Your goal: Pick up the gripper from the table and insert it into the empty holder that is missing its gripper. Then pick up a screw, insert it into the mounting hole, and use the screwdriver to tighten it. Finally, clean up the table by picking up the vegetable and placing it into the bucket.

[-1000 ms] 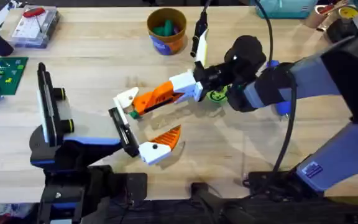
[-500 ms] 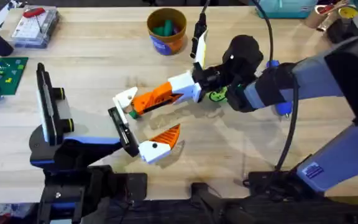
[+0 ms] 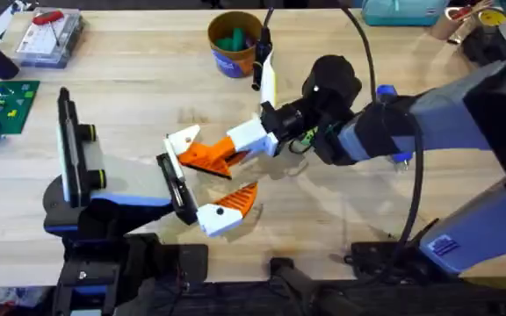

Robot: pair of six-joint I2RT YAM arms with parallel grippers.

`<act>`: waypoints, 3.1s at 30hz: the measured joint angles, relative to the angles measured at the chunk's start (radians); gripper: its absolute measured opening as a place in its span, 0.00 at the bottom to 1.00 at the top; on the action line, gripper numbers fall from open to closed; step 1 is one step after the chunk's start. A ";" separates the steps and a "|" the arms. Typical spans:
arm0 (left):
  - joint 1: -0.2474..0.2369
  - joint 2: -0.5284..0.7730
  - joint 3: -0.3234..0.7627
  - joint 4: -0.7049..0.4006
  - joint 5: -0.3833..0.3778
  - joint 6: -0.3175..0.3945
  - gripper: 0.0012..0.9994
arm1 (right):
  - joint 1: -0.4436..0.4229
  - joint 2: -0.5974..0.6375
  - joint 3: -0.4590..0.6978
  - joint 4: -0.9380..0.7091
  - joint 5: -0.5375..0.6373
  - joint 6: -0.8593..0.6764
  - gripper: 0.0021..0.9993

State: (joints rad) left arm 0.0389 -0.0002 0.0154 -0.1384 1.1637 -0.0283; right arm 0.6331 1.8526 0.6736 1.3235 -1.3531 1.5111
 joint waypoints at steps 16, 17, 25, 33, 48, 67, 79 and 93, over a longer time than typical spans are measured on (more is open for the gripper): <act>-0.005 0.000 0.000 -0.005 0.039 0.001 0.99 | -0.006 0.000 -0.003 -0.027 -0.026 -0.019 0.01; -0.005 0.000 0.000 -0.007 0.042 0.001 0.99 | -0.008 0.000 -0.003 -0.043 -0.030 -0.028 0.01; -0.009 0.000 0.000 -0.008 0.053 -0.003 0.99 | -0.022 0.000 0.001 -0.081 -0.040 -0.074 0.01; -0.013 0.000 0.000 -0.009 0.062 -0.003 0.99 | -0.043 0.004 0.014 -0.098 -0.036 -0.076 0.01; -0.014 0.000 0.000 -0.009 0.063 -0.007 0.99 | -0.049 0.040 0.062 -0.105 -0.023 -0.070 0.01; -0.014 0.000 0.000 -0.009 0.063 -0.010 0.99 | -0.056 0.057 0.089 -0.111 -0.021 -0.064 0.01; -0.014 0.000 0.000 -0.009 0.063 -0.010 0.99 | -0.057 0.056 0.089 -0.111 -0.021 -0.060 0.01; -0.027 0.000 0.000 -0.016 0.115 -0.002 0.99 | -0.072 0.074 0.095 -0.117 0.063 -0.053 0.99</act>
State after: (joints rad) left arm 0.0116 0.0002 0.0151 -0.1543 1.2789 -0.0299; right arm 0.5609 1.9271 0.7681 1.2064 -1.2901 1.4586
